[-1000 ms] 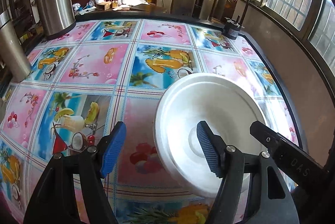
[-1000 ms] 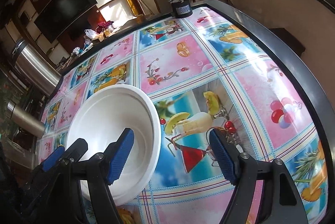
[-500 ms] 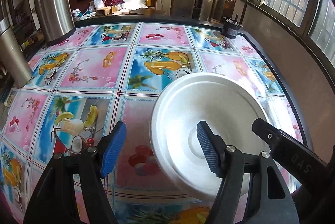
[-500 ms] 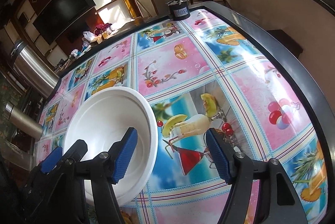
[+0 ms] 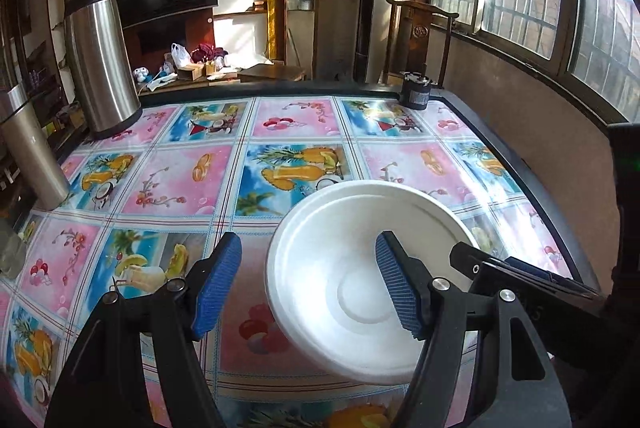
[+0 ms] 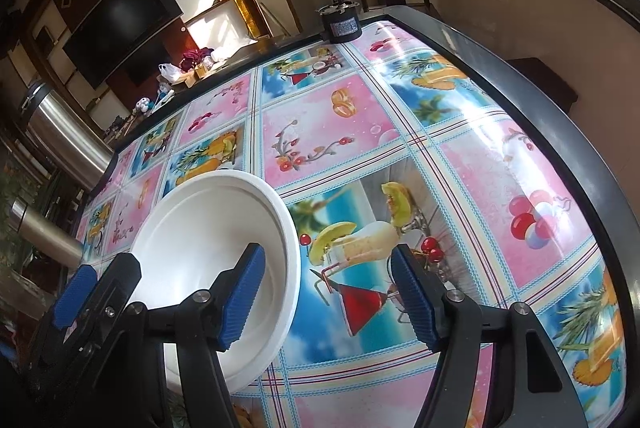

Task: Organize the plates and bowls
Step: 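Hold both open grippers around the larger white bowl rim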

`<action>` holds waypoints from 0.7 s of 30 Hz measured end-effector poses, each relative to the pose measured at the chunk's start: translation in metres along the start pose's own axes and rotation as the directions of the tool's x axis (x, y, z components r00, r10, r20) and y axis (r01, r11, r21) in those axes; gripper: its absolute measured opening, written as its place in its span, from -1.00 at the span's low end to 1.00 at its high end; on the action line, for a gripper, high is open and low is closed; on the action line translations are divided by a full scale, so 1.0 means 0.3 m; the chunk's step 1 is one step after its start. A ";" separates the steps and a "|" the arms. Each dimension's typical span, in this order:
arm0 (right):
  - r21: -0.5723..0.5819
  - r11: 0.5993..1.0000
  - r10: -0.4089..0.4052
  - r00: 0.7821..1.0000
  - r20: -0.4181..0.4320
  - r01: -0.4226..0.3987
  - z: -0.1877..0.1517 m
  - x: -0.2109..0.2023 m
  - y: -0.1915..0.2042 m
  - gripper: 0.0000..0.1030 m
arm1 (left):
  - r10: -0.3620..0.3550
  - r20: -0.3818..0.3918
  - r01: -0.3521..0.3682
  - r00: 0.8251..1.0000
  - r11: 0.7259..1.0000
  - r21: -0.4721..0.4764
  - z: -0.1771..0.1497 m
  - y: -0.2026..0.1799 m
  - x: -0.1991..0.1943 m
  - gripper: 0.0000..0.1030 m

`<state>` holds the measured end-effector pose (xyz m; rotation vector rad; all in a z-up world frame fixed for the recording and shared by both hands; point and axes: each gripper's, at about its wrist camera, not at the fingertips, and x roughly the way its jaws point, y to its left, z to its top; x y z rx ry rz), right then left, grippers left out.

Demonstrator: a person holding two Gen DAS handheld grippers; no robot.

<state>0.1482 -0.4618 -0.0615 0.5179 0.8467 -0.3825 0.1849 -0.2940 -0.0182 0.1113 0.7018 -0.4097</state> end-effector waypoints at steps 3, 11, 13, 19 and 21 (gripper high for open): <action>-0.002 1.000 0.004 1.000 0.000 -0.004 0.001 -0.001 0.003 0.31 | 0.003 0.027 -0.004 1.000 1.000 0.007 0.008 -0.004 -0.021 0.35; -0.001 1.000 0.004 1.000 0.004 -0.004 0.001 -0.005 0.002 0.31 | 0.010 0.045 -0.011 0.999 1.000 0.018 0.008 -0.014 -0.031 0.35; -0.001 1.000 0.004 1.000 0.002 -0.004 0.001 -0.004 0.004 0.31 | 0.010 0.043 -0.011 0.999 1.000 0.014 0.008 -0.013 -0.031 0.35; -0.001 1.000 0.004 1.000 0.003 -0.004 0.003 -0.001 -0.001 0.31 | 0.009 0.038 -0.010 0.999 1.000 0.013 0.008 -0.012 -0.029 0.35; 0.001 1.000 0.008 1.000 -0.001 -0.008 0.003 -0.001 -0.002 0.31 | 0.009 0.036 -0.009 0.999 1.000 0.011 0.008 -0.010 -0.027 0.35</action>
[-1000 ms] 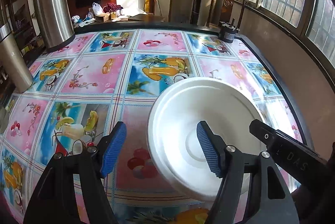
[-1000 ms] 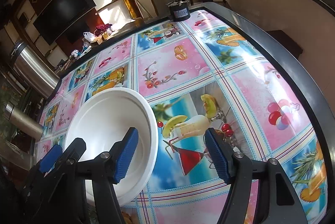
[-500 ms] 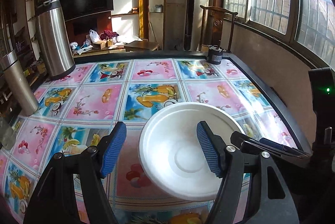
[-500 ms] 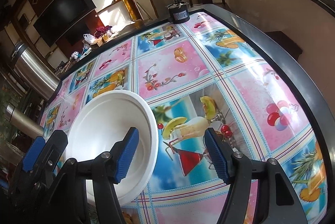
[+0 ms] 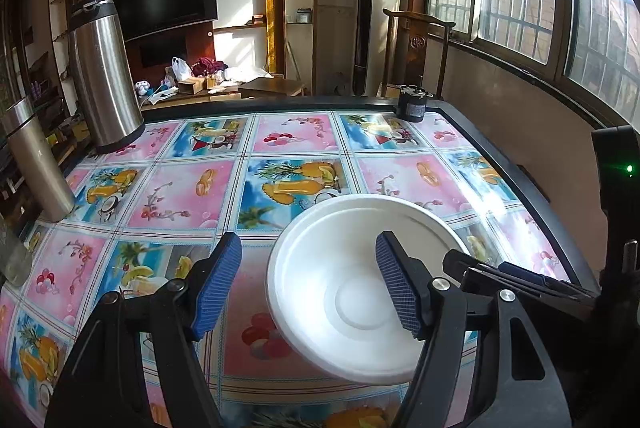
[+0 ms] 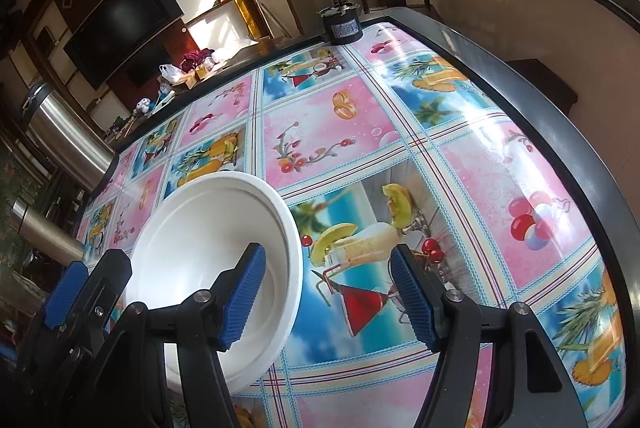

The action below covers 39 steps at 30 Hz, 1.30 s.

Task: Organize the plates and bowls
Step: 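Hold both open grippers around the larger white bowl rim, then close both grippers on the larger white bowl rim and lift it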

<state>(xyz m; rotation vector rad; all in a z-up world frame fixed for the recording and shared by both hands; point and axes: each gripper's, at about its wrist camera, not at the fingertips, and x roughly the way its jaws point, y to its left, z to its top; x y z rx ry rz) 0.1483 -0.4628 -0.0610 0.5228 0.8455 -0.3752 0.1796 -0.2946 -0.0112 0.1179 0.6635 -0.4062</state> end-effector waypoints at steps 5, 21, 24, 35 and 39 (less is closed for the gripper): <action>-0.001 1.000 -0.003 1.000 0.001 0.003 0.000 0.001 -0.001 0.31 | -0.001 0.001 0.001 1.000 1.000 0.000 0.000 0.004 0.001 0.35; -0.001 1.000 -0.006 1.000 -0.001 0.006 -0.002 0.004 -0.001 0.31 | 0.005 -0.016 -0.005 1.000 1.000 -0.005 -0.004 0.010 0.018 0.35; -0.001 1.000 -0.007 1.000 0.000 0.007 -0.002 0.004 -0.001 0.31 | 0.007 -0.025 -0.008 1.000 1.000 -0.008 -0.007 0.017 0.031 0.35; 0.002 1.000 -0.009 1.000 -0.007 0.009 -0.016 0.018 -0.001 0.20 | 0.005 -0.061 -0.006 0.998 1.000 -0.019 -0.024 0.025 0.068 0.35; 0.002 1.000 -0.010 1.000 -0.008 0.010 -0.019 0.020 0.000 0.17 | 0.005 -0.065 -0.006 0.998 1.000 -0.020 -0.026 0.025 0.072 0.35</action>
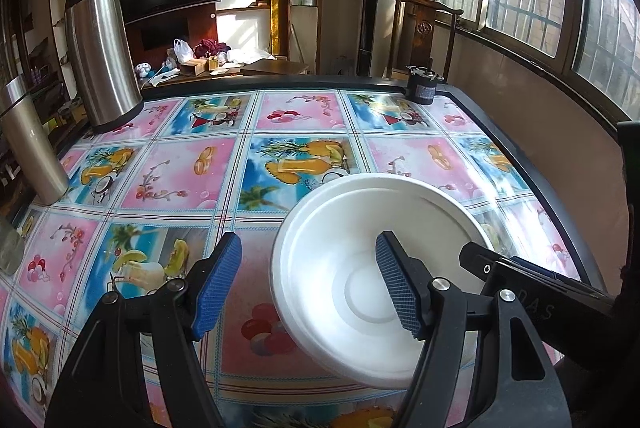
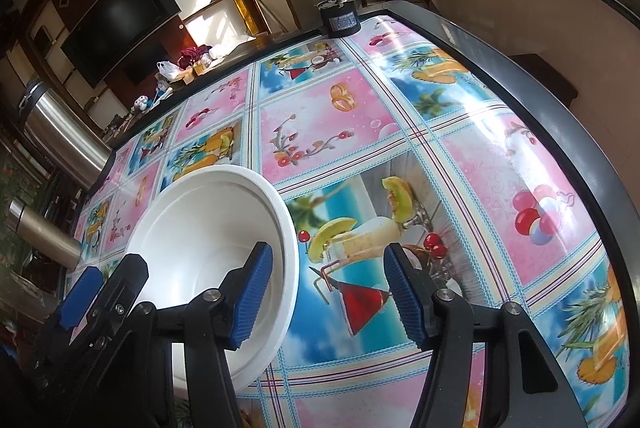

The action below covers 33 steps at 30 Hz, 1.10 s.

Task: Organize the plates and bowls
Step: 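Close both grippers on the larger white bowl rim and lift it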

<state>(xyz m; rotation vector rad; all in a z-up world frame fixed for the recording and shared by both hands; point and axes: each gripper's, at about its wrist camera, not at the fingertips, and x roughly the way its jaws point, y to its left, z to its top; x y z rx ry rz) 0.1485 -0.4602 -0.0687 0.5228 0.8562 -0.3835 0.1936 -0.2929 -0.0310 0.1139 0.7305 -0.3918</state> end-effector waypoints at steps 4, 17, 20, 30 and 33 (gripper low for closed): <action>0.002 1.000 0.000 1.000 -0.002 0.000 -0.003 0.001 -0.001 0.17 | -0.006 -0.020 0.006 1.000 1.000 -0.003 -0.005 0.004 0.018 0.35; 0.014 1.000 0.019 0.999 -0.051 -0.019 -0.021 0.050 0.001 -0.40 | -0.078 -0.152 0.068 0.985 0.995 -0.073 -0.044 0.032 0.124 0.34; 0.015 1.000 0.021 0.999 -0.043 -0.021 -0.019 0.043 0.003 -0.53 | -0.099 -0.169 0.083 0.981 0.992 -0.095 -0.046 0.038 0.138 0.34; 0.027 0.999 0.042 0.999 -0.022 -0.041 -0.013 0.029 0.002 -0.79 | -0.158 -0.222 0.132 0.962 0.983 -0.129 -0.042 0.045 0.161 -0.24; 0.038 0.997 0.061 0.998 -0.020 -0.061 -0.010 0.025 0.001 -0.80 | -0.166 -0.237 0.138 0.957 0.982 -0.127 -0.048 0.044 0.168 -0.51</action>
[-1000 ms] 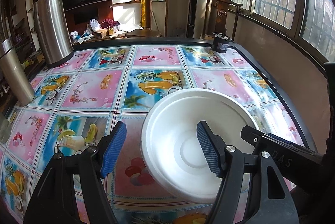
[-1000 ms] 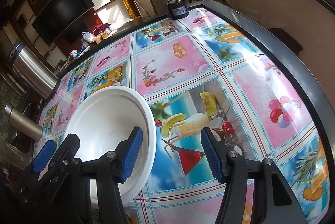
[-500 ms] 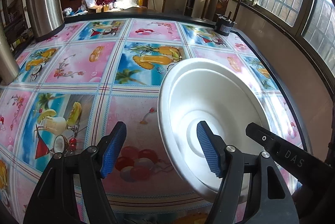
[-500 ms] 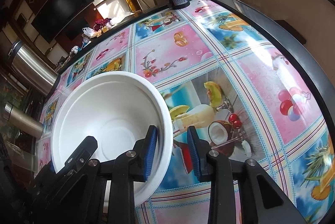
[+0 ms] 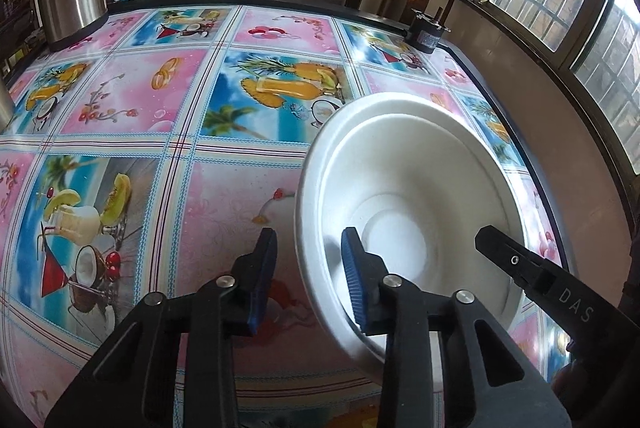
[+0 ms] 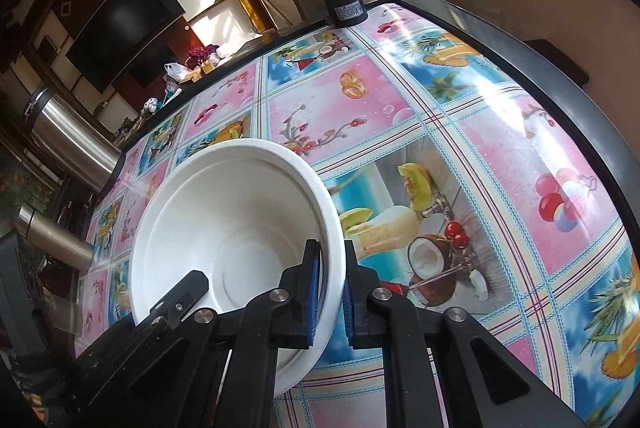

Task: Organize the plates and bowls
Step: 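Close both grippers on the larger white bowl rim and lift it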

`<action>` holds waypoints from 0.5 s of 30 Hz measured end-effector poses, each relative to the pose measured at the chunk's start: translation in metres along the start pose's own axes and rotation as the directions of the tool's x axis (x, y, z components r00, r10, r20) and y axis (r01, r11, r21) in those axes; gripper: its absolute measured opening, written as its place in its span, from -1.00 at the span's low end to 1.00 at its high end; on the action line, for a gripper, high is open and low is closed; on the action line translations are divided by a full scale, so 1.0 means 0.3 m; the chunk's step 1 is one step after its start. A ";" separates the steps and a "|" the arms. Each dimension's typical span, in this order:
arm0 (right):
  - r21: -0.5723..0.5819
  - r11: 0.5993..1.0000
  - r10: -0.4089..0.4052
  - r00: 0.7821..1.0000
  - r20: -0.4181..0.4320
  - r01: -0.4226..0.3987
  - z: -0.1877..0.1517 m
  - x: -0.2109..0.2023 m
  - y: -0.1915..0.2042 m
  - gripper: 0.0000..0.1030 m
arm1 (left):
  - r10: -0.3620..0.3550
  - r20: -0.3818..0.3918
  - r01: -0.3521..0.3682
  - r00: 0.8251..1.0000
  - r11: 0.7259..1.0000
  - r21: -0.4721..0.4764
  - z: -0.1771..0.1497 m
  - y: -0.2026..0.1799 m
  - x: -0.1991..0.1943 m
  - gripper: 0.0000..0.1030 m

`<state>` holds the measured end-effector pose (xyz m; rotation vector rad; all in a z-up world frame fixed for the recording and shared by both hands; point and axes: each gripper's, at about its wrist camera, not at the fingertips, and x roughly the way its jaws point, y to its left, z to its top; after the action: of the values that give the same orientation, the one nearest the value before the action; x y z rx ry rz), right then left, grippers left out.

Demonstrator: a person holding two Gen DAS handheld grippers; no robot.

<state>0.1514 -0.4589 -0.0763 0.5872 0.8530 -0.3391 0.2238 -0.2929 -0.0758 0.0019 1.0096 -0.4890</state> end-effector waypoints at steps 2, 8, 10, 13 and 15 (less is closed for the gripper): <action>0.015 1.000 0.020 1.000 -0.008 -0.020 -0.001 0.001 -0.005 -0.81 | -0.005 -0.005 0.005 1.000 1.000 0.010 -0.003 -0.008 -0.003 -0.64; 0.044 0.997 0.062 0.998 -0.017 -0.061 -0.001 -0.012 -0.010 -0.84 | 0.005 -0.005 -0.005 1.000 0.999 0.046 -0.016 -0.028 -0.019 -0.82; 0.050 0.995 0.087 0.996 -0.025 -0.085 -0.005 -0.021 -0.005 -0.85 | 0.019 0.000 -0.019 1.000 0.998 0.053 -0.032 -0.023 -0.031 -0.82; 0.045 0.992 0.119 0.992 -0.034 -0.117 -0.024 -0.043 0.021 -0.85 | 0.044 0.022 -0.045 0.999 0.997 0.063 -0.055 -0.008 -0.066 -0.81; 0.030 0.990 0.138 0.990 -0.035 -0.137 -0.044 -0.062 0.051 -0.85 | 0.071 0.052 -0.074 0.996 0.995 0.063 -0.071 0.009 -0.113 -0.81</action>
<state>0.1396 -0.4379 -0.0632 0.6760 0.8397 -0.2155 0.1930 -0.2724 -0.0604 0.0835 0.9418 -0.4533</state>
